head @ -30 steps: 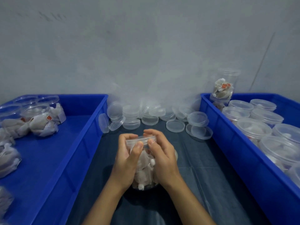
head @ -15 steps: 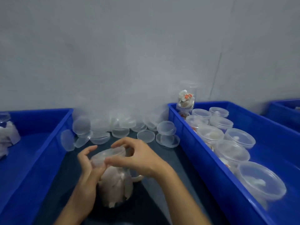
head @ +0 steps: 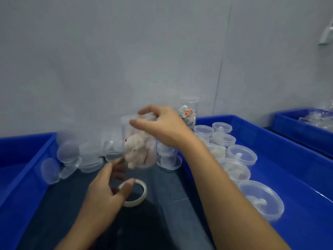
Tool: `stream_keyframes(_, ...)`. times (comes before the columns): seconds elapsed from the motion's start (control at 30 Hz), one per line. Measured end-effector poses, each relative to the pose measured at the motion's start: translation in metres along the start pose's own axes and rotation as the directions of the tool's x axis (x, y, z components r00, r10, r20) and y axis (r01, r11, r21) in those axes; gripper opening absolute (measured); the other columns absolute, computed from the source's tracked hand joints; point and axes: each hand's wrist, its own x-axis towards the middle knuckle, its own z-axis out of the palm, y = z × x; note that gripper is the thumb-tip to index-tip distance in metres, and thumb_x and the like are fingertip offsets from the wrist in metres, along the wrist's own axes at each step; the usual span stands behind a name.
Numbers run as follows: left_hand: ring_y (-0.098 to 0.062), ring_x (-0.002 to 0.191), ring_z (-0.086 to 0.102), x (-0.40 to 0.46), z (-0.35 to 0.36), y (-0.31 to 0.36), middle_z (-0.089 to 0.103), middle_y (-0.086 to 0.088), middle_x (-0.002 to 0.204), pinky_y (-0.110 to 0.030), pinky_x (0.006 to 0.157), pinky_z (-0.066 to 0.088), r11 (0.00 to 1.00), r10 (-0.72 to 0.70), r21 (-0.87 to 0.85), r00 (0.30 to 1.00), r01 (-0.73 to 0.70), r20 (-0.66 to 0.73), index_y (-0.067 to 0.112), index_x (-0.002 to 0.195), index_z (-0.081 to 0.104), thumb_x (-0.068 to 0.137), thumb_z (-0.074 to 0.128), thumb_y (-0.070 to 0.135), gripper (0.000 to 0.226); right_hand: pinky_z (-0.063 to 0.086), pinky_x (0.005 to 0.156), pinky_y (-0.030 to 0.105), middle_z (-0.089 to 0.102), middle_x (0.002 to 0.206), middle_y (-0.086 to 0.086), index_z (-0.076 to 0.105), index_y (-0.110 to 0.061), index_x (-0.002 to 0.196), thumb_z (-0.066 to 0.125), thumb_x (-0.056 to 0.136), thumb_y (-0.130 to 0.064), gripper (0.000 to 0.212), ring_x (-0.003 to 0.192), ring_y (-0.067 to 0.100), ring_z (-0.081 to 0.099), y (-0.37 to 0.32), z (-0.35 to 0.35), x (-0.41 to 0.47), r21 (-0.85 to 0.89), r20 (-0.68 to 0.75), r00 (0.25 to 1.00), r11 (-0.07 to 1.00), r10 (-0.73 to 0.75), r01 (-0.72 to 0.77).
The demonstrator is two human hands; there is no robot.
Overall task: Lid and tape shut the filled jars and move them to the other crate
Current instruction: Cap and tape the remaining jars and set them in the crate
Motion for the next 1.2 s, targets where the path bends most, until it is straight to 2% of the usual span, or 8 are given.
stream_keyframes(0.1,-0.004,0.109,0.068,0.03,0.017,0.02,0.069,0.025,0.115,-0.029,0.088,0.056,0.996,0.079,-0.035,0.997,-0.078,0.016,0.046,0.134,0.058,0.094,0.078,0.02,0.051,0.057,0.07,0.026,0.069,0.086,-0.014,0.074,-0.041,0.107,0.072,0.065,-0.074,0.054,0.069,0.001,0.069,-0.002,-0.038,0.019,0.008,-0.142,0.989,1.0,0.031,-0.03)
stream_keyframes(0.27,-0.002,0.111,0.066,0.07,0.049,0.049,0.07,0.018,0.118,-0.022,0.09,0.053,0.99,0.126,-0.077,0.98,-0.115,0.151,0.048,0.135,0.055,0.093,0.068,0.043,0.044,0.063,0.087,0.046,0.072,0.095,-0.006,0.078,-0.033,0.108,0.072,0.062,-0.075,0.061,0.094,0.018,0.072,0.024,-0.11,0.047,0.006,-0.41,0.91,0.998,0.063,-0.067)
stream_keyframes(0.37,0.001,0.11,0.065,0.078,0.073,0.044,0.067,0.019,0.119,-0.022,0.092,0.05,0.995,0.09,0.01,0.956,-0.097,0.278,0.052,0.131,0.055,0.099,0.068,0.041,0.036,0.06,0.095,0.045,0.075,0.112,-0.004,0.078,-0.031,0.115,0.069,0.064,-0.074,0.067,0.105,0.019,0.072,0.05,-0.149,0.061,-0.017,-0.558,0.824,0.991,0.102,-0.134)
stream_keyframes(0.47,0.005,0.113,0.061,0.075,0.097,0.028,0.063,0.021,0.125,-0.011,0.09,0.046,0.992,0.029,0.108,0.939,-0.071,0.344,0.044,0.143,0.054,0.101,0.067,0.04,0.044,0.049,0.109,0.037,0.072,0.131,0.001,0.073,-0.027,0.13,0.067,0.074,-0.07,0.071,0.123,0.021,0.066,0.082,-0.169,0.078,-0.063,-0.653,0.745,0.97,0.138,-0.235)
stream_keyframes(0.67,0.005,0.135,0.043,0.094,0.149,0.043,0.042,0.028,0.152,-0.025,0.111,0.041,0.977,0.12,0.115,0.909,-0.179,0.399,0.05,0.154,0.039,0.103,0.054,0.055,0.054,0.043,0.112,0.037,0.059,0.145,0.013,0.061,-0.017,0.146,0.065,0.089,-0.06,0.071,0.129,0.032,0.059,0.149,-0.153,0.114,-0.245,-0.618,0.775,0.906,0.128,-0.345)
stream_keyframes(0.8,-0.004,0.147,0.032,0.119,0.173,0.061,0.041,0.02,0.156,-0.035,0.119,0.037,0.919,0.189,0.242,0.887,-0.31,0.421,0.038,0.155,0.042,0.105,0.046,0.056,0.053,0.047,0.105,0.041,0.056,0.145,0.016,0.059,-0.013,0.145,0.063,0.093,-0.058,0.069,0.125,0.035,0.06,0.183,-0.144,0.131,-0.3,-0.578,0.801,0.871,0.159,-0.39)
stream_keyframes(1.0,-0.012,0.144,0.034,0.136,0.192,0.058,0.041,0.012,0.154,-0.046,0.115,0.043,0.862,0.166,0.359,0.87,-0.357,0.464,0.036,0.152,0.045,0.102,0.048,0.055,0.054,0.045,0.116,0.047,0.053,0.151,0.015,0.053,-0.016,0.152,0.064,0.097,-0.055,0.068,0.136,0.033,0.054,0.217,-0.146,0.14,-0.285,-0.524,0.831,0.882,0.184,-0.375)
stream_keyframes(1.2,-0.012,0.141,0.033,0.136,0.199,0.051,0.039,0.012,0.149,-0.045,0.111,0.045,0.85,0.187,0.373,0.875,-0.372,0.447,0.037,0.148,0.047,0.101,0.042,0.056,0.051,0.041,0.114,0.038,0.057,0.151,0.009,0.058,-0.014,0.148,0.067,0.096,-0.052,0.065,0.139,0.027,0.053,0.23,-0.146,0.145,-0.261,-0.458,0.867,0.902,0.197,-0.343)
